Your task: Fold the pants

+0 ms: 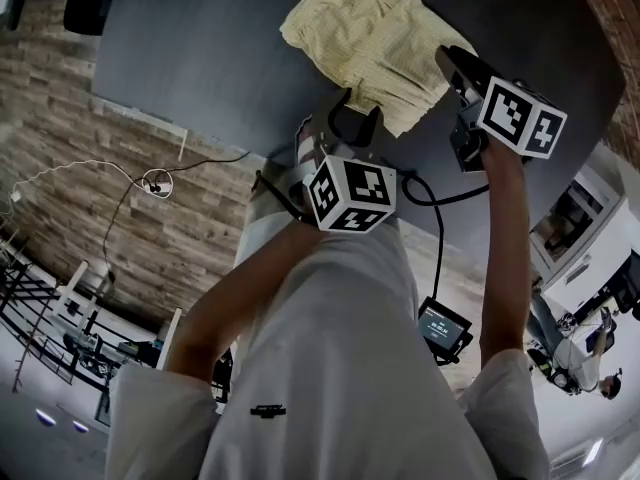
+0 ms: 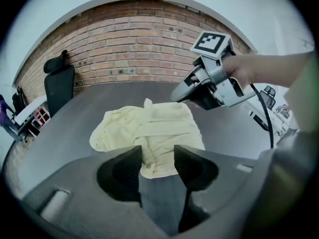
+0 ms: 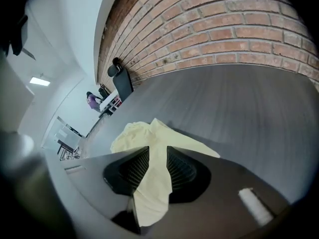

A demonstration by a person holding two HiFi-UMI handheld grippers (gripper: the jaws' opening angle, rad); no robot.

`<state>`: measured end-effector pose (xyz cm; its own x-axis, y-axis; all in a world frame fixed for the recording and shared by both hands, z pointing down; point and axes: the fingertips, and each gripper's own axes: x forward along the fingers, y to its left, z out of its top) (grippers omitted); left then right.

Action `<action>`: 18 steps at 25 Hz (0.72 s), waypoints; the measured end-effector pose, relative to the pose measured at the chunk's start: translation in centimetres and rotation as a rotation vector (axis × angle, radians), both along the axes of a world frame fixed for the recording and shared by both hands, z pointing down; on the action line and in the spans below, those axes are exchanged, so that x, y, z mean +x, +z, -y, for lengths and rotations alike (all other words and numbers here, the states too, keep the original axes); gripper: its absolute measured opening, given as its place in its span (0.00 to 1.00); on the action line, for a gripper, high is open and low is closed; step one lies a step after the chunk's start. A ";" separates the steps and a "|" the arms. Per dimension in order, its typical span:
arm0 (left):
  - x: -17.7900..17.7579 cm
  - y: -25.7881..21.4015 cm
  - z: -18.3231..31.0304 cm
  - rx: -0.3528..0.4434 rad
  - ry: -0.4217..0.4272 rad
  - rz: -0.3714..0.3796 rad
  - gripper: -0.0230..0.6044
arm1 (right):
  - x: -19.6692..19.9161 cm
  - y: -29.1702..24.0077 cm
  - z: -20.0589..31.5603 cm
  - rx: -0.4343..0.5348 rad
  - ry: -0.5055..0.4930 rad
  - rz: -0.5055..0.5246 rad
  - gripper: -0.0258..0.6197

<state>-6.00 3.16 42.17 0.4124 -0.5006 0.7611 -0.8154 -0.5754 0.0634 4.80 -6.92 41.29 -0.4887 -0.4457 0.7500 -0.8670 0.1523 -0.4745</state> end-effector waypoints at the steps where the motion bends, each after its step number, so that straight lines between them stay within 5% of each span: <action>1: 0.5 -0.3 -0.3 0.016 -0.002 0.012 0.36 | 0.8 -0.3 -0.5 0.007 0.005 0.000 0.22; 6: 1.8 -2.6 -1.2 0.135 -0.051 0.088 0.40 | 4.4 -0.9 -3.2 0.020 0.019 0.009 0.24; 9: 3.6 -3.8 -2.4 0.198 -0.007 0.116 0.40 | 6.1 -0.9 -4.3 0.020 0.024 0.014 0.24; 18: 9.3 0.6 -5.8 0.046 0.109 0.112 0.38 | 8.0 -0.3 -6.0 0.006 0.007 0.041 0.26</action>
<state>3.30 8.93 42.74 0.3804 -0.4925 0.7828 -0.7482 -0.6613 -0.0525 12.78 -0.91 41.03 -0.5158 -0.4536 0.7268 -0.8480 0.1495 -0.5085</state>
